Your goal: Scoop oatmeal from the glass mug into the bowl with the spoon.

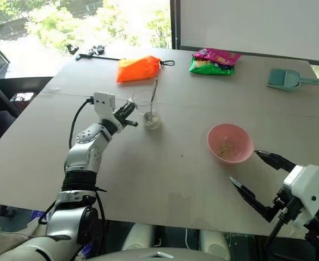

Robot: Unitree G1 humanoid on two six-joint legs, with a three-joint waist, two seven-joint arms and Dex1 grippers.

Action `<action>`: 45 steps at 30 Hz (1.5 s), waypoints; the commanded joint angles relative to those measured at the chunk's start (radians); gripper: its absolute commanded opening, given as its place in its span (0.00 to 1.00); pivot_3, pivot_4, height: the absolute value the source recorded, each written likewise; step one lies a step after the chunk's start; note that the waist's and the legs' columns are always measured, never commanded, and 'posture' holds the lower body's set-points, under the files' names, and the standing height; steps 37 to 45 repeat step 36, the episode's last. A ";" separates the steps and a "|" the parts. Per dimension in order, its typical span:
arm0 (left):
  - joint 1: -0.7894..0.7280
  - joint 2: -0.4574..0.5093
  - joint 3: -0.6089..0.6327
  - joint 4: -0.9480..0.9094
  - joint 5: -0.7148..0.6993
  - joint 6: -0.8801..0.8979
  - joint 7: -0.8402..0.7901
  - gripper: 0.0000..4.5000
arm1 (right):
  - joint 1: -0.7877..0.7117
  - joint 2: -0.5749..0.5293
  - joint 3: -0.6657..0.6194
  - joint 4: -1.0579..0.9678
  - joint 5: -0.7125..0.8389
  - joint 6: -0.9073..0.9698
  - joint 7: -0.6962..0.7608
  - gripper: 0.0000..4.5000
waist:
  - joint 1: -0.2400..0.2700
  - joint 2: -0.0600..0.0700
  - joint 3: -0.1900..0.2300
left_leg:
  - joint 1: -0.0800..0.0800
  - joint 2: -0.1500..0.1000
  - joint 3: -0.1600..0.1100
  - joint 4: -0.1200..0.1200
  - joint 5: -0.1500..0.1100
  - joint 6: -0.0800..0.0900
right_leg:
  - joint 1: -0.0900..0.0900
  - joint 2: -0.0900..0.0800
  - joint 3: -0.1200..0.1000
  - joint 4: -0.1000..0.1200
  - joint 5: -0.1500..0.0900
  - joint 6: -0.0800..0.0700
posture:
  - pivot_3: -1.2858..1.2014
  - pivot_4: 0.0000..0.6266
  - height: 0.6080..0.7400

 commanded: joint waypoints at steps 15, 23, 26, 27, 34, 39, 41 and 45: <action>0.047 0.081 0.043 -0.090 -0.052 0.062 0.062 0.40 | -0.170 -0.085 0.033 -0.014 0.083 0.023 0.000 1.00 | 0.006 -0.001 0.000 | 0.001 0.000 0.000 -0.001 0.000 0.000 | 0.001 0.000 0.000 0.000 0.000 0.000 | 0.52 0.24 1.00; 0.186 0.108 0.064 -0.383 -0.141 0.218 0.052 0.86 | -0.203 -0.038 0.040 0.107 0.034 0.017 -0.028 1.00 | 0.009 -0.001 0.001 | 0.001 0.000 0.000 -0.002 0.000 0.000 | 0.001 -0.002 0.000 -0.001 0.000 0.000 | 0.52 0.24 1.00; 0.310 0.142 0.086 -0.537 -0.196 0.241 0.001 0.86 | -0.126 -0.009 -0.024 0.188 -0.011 0.000 0.008 1.00 | 0.008 -0.001 0.001 | 0.001 0.000 0.000 -0.003 0.000 0.000 | 0.000 -0.003 0.000 -0.001 0.000 0.000 | 0.52 0.24 1.00; 0.383 0.172 0.087 -0.593 -0.220 0.233 -0.064 0.86 | -0.096 -0.001 -0.050 0.244 -0.036 -0.004 0.016 1.00 | 0.012 -0.001 0.001 | 0.001 0.000 0.000 -0.004 0.000 0.000 | 0.000 -0.003 0.000 -0.001 0.000 0.000 | 0.52 0.24 1.00; 0.662 0.302 0.072 -0.785 -0.312 0.213 -0.299 0.86 | -0.076 -0.103 -0.135 0.544 -0.171 -0.110 0.182 1.00 | 0.010 0.002 0.001 | 0.006 0.000 0.006 -0.014 0.000 0.001 | 0.000 -0.007 0.004 -0.008 -0.003 -0.004 | 0.52 0.24 1.00; 0.680 0.315 0.081 -0.782 -0.322 0.214 -0.314 0.86 | -0.092 -0.124 -0.153 0.578 -0.159 -0.103 0.207 1.00 | 0.010 0.003 0.001 | 0.007 0.000 0.006 -0.014 0.001 0.002 | 0.001 -0.007 0.004 -0.008 -0.003 -0.004 | 0.52 0.24 1.00; 0.680 0.315 0.081 -0.782 -0.322 0.214 -0.314 0.86 | -0.092 -0.124 -0.153 0.578 -0.159 -0.103 0.207 1.00 | 0.010 0.003 0.001 | 0.007 0.000 0.006 -0.014 0.001 0.002 | 0.001 -0.007 0.004 -0.008 -0.003 -0.004 | 0.52 0.24 1.00; 0.680 0.315 0.081 -0.782 -0.322 0.214 -0.314 0.86 | -0.092 -0.124 -0.153 0.578 -0.159 -0.103 0.207 1.00 | 0.010 0.003 0.001 | 0.007 0.000 0.006 -0.014 0.001 0.002 | 0.001 -0.007 0.004 -0.008 -0.003 -0.004 | 0.52 0.24 1.00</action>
